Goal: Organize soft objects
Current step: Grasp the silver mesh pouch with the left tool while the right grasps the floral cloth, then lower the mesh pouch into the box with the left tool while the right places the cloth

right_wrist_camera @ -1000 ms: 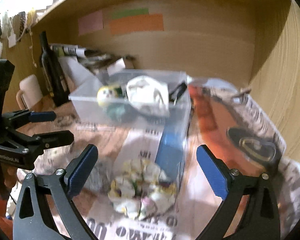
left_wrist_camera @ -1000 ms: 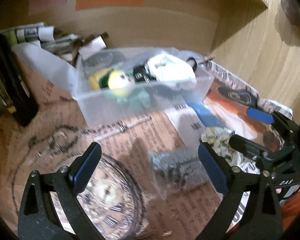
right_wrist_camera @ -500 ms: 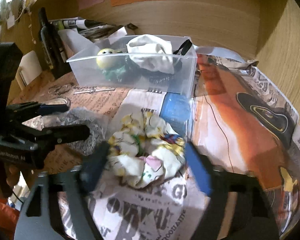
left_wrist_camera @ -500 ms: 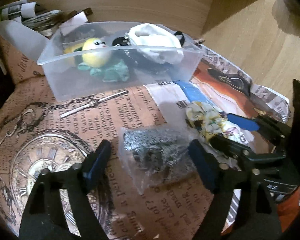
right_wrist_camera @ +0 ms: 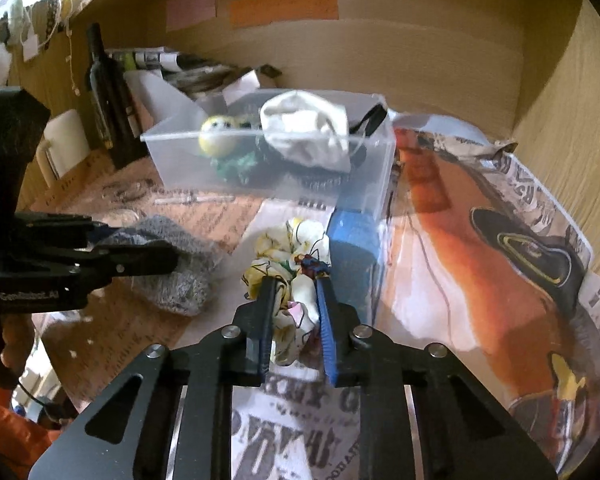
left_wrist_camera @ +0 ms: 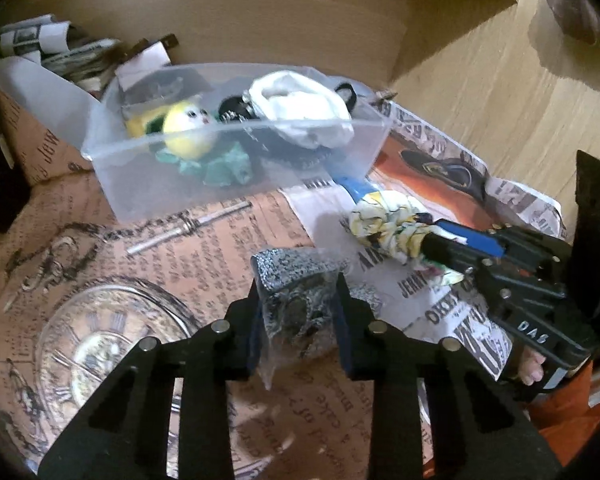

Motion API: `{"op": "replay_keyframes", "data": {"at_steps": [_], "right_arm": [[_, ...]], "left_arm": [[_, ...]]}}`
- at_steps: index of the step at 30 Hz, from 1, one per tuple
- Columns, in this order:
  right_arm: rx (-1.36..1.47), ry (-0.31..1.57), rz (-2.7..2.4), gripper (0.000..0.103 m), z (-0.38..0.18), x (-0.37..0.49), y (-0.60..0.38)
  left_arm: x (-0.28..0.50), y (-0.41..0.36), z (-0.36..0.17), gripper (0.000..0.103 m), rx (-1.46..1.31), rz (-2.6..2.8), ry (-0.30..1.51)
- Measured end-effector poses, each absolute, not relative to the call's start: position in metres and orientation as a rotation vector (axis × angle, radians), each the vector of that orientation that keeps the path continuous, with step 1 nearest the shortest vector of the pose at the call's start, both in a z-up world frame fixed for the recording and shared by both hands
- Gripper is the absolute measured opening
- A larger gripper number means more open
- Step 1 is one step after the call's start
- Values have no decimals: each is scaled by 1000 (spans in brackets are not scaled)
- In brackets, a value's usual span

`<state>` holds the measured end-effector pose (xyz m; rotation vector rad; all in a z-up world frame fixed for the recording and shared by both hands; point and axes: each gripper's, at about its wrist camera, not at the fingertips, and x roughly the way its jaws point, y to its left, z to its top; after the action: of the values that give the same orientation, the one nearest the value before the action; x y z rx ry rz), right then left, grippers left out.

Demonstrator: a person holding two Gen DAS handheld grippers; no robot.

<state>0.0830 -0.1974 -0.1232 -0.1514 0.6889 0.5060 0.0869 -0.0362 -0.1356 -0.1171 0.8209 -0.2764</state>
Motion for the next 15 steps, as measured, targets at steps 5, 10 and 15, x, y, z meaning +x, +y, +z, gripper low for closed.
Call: {"op": "replay_keyframes", "data": {"at_steps": [5,10,15], "right_arm": [[-126,635,511,18,-105,85,-198],[-121,554,520,18,-82,90,-194],[-120,475,535,18,-59,97,-187]], "left_arm": [[88,-27,-116,30,-111,-238,752],[90,-16,-93,30,-110,-197,676],[96,-3,-67,30,-107,-145,600]]}}
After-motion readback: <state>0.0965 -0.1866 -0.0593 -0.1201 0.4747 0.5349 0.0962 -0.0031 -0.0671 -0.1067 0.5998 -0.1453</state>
